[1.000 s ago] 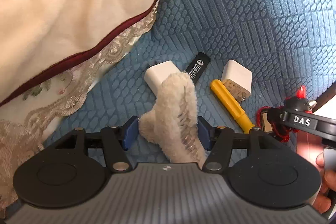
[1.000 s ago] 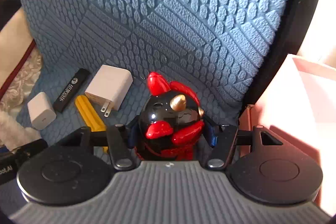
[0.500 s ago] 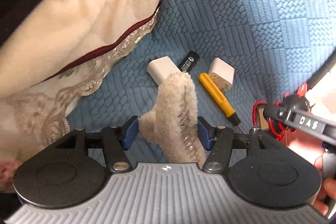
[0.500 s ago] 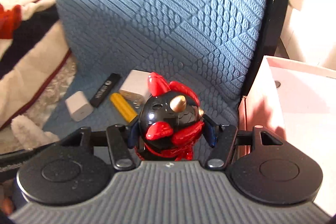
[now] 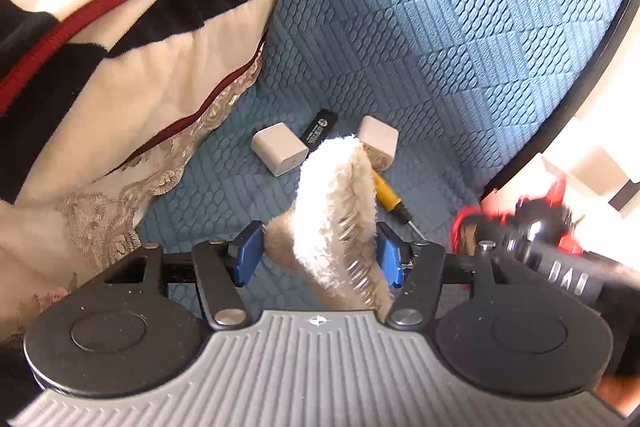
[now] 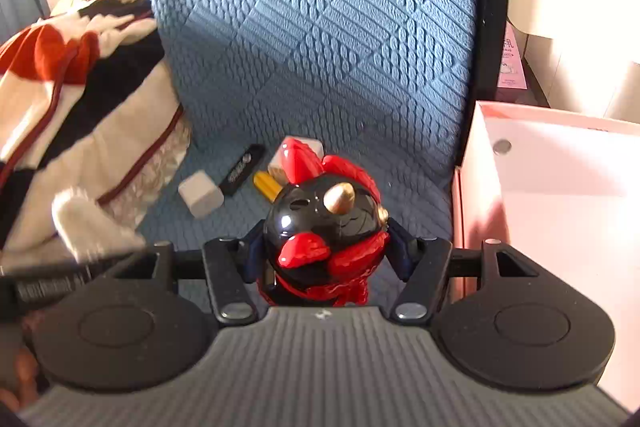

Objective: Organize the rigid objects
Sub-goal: 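Close the right tool on the red toy while the left tool grips the white plush, then carry the red toy and white plush over the pink box with both tools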

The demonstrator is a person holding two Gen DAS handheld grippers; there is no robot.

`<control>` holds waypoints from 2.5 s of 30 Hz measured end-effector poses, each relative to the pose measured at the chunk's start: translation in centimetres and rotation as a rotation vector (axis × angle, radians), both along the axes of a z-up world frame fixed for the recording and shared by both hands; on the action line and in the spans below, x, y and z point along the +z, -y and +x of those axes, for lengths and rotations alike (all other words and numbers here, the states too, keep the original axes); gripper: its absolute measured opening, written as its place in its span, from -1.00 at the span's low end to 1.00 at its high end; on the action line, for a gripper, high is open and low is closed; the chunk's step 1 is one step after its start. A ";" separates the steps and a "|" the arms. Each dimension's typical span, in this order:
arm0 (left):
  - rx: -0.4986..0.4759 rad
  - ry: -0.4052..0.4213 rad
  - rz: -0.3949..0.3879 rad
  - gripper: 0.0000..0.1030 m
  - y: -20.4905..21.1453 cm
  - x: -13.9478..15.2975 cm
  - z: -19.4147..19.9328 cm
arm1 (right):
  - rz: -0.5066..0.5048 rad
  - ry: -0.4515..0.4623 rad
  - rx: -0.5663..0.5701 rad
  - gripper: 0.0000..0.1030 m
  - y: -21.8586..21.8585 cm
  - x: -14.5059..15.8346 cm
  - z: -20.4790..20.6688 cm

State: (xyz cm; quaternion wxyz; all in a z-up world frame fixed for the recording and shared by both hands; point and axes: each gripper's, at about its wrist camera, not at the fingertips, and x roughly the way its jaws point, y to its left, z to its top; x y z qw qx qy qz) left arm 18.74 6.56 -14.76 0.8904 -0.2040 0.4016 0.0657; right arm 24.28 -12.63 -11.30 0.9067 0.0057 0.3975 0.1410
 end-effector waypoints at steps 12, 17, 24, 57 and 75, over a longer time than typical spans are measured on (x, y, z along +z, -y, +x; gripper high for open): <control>-0.089 0.021 0.038 0.26 1.1 1.6 -3.6 | 0.013 0.005 0.014 0.22 1.0 0.9 -6.0; -0.104 0.033 0.028 0.26 1.9 2.2 -5.5 | 0.025 0.016 -0.012 0.22 1.8 1.3 -8.3; -0.189 0.014 0.038 0.26 3.9 3.2 -6.4 | -0.016 0.002 0.002 0.22 3.0 1.4 -11.8; -0.347 0.211 0.004 0.26 16.5 15.8 -1.1 | -0.010 0.152 -0.098 0.22 14.1 14.5 -7.9; -0.455 0.066 -0.033 0.26 23.9 7.0 2.1 | -0.063 -0.070 -0.192 0.22 21.3 5.0 -7.3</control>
